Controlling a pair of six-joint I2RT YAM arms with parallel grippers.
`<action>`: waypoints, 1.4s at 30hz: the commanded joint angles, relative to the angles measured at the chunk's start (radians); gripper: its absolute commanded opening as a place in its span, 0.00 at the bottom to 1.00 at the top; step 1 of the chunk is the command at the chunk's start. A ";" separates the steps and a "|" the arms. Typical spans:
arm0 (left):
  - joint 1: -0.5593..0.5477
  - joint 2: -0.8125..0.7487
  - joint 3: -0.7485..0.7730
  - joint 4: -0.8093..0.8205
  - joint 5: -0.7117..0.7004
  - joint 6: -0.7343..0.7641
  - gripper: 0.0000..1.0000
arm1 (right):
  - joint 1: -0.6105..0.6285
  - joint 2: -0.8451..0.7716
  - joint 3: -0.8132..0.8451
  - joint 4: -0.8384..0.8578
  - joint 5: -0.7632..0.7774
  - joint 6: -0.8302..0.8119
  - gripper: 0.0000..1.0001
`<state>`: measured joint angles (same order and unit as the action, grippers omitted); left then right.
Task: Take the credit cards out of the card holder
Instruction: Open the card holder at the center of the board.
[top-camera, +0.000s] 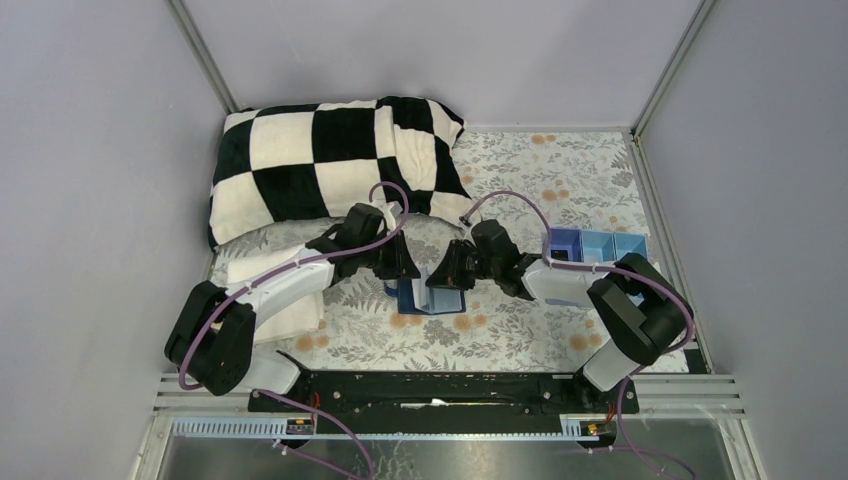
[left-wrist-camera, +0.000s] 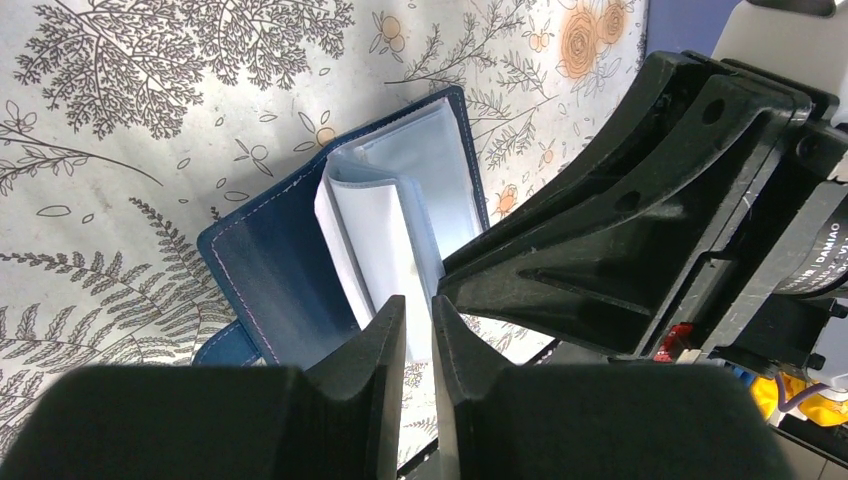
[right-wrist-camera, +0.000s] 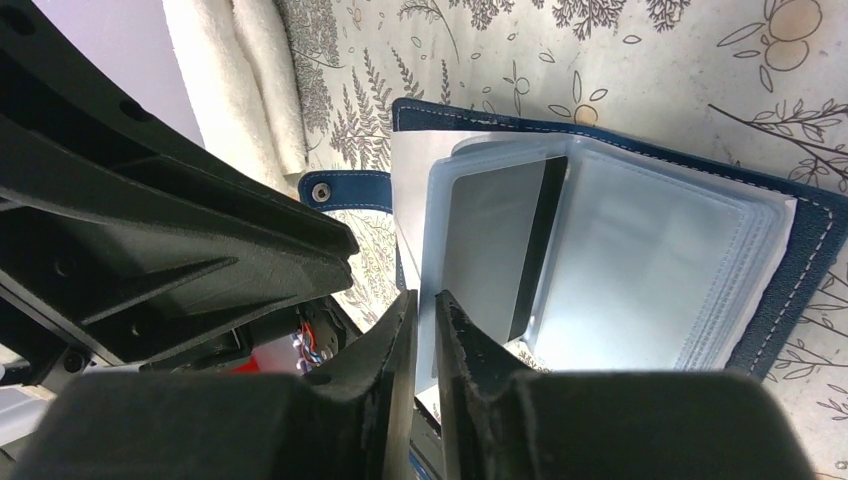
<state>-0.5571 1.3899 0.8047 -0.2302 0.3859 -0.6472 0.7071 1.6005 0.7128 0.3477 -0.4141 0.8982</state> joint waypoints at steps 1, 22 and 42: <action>0.005 0.006 -0.010 0.043 0.019 0.003 0.19 | 0.009 0.021 0.014 0.056 -0.033 0.017 0.21; 0.003 0.015 -0.012 0.035 0.033 0.019 0.27 | 0.009 0.087 0.017 0.045 -0.022 0.026 0.31; -0.023 0.039 -0.040 0.028 0.025 0.041 0.65 | 0.009 0.101 0.025 0.021 -0.009 0.011 0.34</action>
<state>-0.5640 1.4315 0.7837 -0.2306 0.4122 -0.6239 0.7071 1.6989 0.7132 0.3771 -0.4309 0.9237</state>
